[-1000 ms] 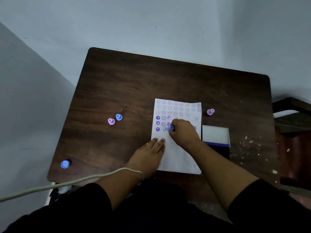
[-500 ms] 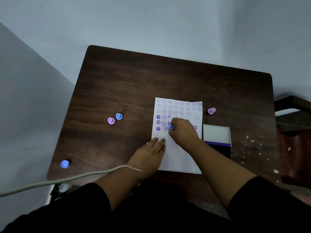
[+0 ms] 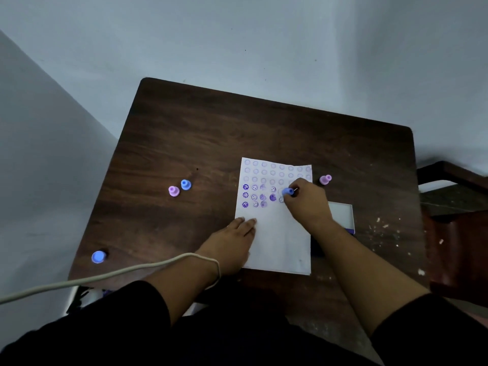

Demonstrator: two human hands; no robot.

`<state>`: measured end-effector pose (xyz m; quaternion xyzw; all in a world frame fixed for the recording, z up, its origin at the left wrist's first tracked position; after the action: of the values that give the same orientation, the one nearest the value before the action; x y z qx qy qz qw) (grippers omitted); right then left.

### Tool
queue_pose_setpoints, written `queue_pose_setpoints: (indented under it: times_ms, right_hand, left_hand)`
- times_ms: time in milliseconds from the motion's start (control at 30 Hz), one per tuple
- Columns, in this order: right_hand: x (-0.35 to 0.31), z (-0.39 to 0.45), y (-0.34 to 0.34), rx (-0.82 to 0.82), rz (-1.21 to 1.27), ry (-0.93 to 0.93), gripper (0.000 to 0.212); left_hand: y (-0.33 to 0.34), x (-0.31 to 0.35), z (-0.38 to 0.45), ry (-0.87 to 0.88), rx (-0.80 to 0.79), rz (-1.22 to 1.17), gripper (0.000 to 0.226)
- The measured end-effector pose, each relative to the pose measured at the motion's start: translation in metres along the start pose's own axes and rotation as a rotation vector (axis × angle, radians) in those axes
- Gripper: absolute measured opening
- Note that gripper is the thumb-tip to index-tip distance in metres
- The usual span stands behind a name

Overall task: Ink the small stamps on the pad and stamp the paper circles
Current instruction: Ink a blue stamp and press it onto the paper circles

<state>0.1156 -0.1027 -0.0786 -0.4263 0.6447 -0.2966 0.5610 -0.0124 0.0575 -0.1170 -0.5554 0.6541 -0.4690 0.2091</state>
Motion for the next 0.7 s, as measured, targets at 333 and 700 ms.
queue_pose_setpoints:
  times_ms: [333, 700]
  right_hand:
    - [-0.069, 0.029, 0.027, -0.068, 0.023, -0.066, 0.008]
    - [-0.181, 0.047, 0.101, -0.295, -0.132, -0.398, 0.007]
  left_hand:
    - [-0.009, -0.036, -0.013, -0.048, 0.051, -0.055, 0.062]
    - [0.001, -0.101, -0.039, -0.286, 0.056, -0.05, 0.067]
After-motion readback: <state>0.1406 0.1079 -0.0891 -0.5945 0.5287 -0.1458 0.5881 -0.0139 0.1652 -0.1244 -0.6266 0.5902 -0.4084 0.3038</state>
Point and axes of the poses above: each hand's wrist, its own z-axis towards the middle knuckle, its own y-axis out of the palm, x = y × z, the point moved 10 cm from there along z, towards the middle knuckle, and after that the axes turned 10 degrees about -y, right-handed, at the moved point
